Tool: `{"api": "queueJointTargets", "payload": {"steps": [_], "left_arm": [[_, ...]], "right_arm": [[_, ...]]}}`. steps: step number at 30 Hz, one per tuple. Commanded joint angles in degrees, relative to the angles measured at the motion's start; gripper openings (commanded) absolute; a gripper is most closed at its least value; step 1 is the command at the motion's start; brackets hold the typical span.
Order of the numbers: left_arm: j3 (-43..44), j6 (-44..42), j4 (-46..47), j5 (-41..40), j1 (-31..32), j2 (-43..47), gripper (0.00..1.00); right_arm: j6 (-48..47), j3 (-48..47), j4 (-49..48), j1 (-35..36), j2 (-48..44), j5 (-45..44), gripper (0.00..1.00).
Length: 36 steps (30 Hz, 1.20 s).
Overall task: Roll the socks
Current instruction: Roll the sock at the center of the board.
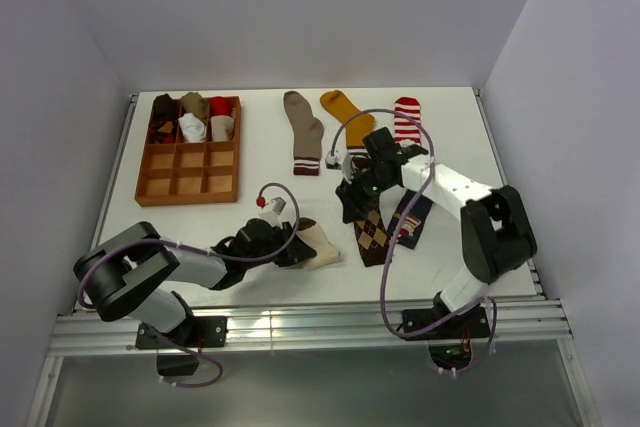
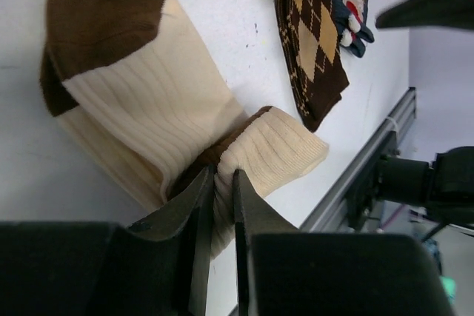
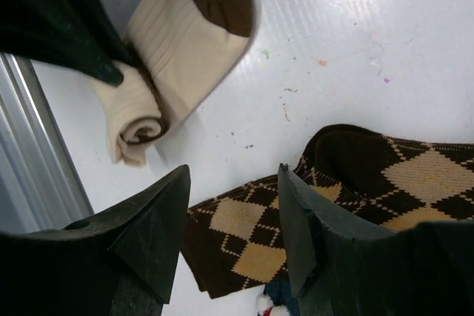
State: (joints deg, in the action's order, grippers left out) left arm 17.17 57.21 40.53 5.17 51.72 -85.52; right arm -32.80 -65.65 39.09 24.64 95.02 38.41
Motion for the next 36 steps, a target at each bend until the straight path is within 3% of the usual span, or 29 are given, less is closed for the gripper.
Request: {"api": "queueJointTargets", "payload": {"steps": [1,6,15,20,27,36], "left_arm": [[-3.28,0.88,-10.12,7.65,-3.11,-2.29,0.00],[-0.65,1.59,-14.16,12.58,-6.54,-3.25,0.00],[2.61,1.41,-19.88,16.71,-11.29,-6.24,0.00],[3.66,0.53,-21.46,17.60,-12.96,-7.82,0.00],[4.28,-0.70,-23.22,18.03,-14.02,-9.05,0.00],[5.16,-1.66,-23.84,19.35,-14.72,-10.99,0.00]], "right_arm": [[-7.18,5.60,-5.59,0.93,-6.86,1.31,0.59],[-13.17,15.96,-10.69,3.82,-15.90,1.49,0.63],[-12.99,29.86,-23.44,15.33,-32.43,-4.48,0.69],[-13.17,35.93,-32.05,26.22,-33.94,-14.48,0.70],[-15.01,40.68,-43.74,33.87,-31.92,-26.26,0.69],[-17.30,41.13,-47.62,36.61,-31.05,-29.10,0.70]]}}
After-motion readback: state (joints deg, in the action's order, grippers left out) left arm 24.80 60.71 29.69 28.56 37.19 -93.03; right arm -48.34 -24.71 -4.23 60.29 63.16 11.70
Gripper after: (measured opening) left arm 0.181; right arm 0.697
